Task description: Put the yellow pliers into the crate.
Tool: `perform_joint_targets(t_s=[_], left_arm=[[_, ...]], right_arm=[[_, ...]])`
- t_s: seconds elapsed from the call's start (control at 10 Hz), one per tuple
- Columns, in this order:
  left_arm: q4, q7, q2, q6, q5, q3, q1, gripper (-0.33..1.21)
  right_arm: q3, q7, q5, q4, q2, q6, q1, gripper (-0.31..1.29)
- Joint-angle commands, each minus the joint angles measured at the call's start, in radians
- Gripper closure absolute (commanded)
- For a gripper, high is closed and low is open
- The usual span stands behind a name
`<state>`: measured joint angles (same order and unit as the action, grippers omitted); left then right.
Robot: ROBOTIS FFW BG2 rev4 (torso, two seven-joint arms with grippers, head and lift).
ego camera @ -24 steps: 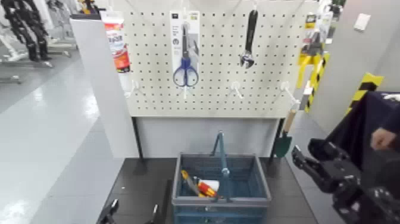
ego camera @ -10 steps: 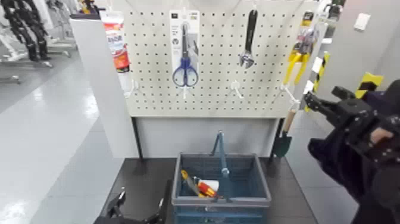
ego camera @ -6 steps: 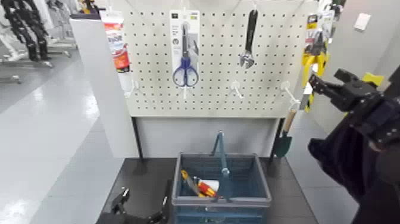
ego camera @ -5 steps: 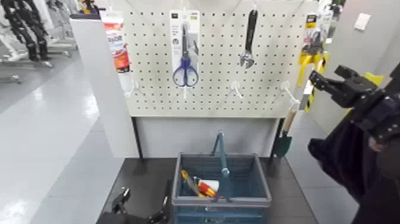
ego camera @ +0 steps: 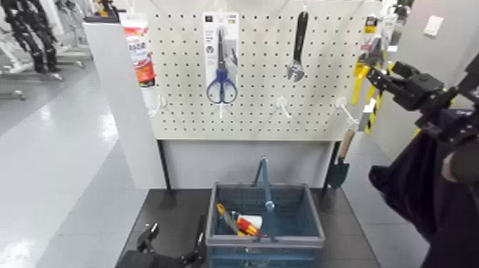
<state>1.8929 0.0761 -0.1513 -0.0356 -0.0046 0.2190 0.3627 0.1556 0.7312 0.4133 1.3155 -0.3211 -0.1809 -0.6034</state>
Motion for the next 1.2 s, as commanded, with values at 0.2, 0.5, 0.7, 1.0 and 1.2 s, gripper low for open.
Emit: perform_joint_targets(t_s=[0.2, 0.5, 0.7, 1.0, 1.2], left_arm=[[0.000, -0.002, -0.001, 0.008, 0.000, -0.001, -0.008, 0.22], [-0.002, -0.002, -0.001, 0.014, -0.002, 0.000, -0.015, 0.22], [-0.003, -0.004, -0.001, 0.014, -0.002, 0.002, -0.018, 0.22], [-0.003, -0.004, -0.001, 0.017, -0.003, 0.002, -0.019, 0.22], [-0.003, -0.004, -0.002, 0.017, -0.003, 0.003, -0.019, 0.22]], right_arm=[[-0.050, 0.042, 0.041, -0.122, -0.015, 0.044, -0.084, 0.19], [-0.091, 0.105, 0.068, -0.228, -0.019, 0.055, -0.156, 0.32], [-0.125, 0.168, 0.079, -0.300, -0.030, 0.047, -0.214, 0.54], [-0.131, 0.160, 0.079, -0.306, -0.036, 0.054, -0.236, 1.12], [-0.134, 0.155, 0.075, -0.308, -0.038, 0.051, -0.243, 1.12]])
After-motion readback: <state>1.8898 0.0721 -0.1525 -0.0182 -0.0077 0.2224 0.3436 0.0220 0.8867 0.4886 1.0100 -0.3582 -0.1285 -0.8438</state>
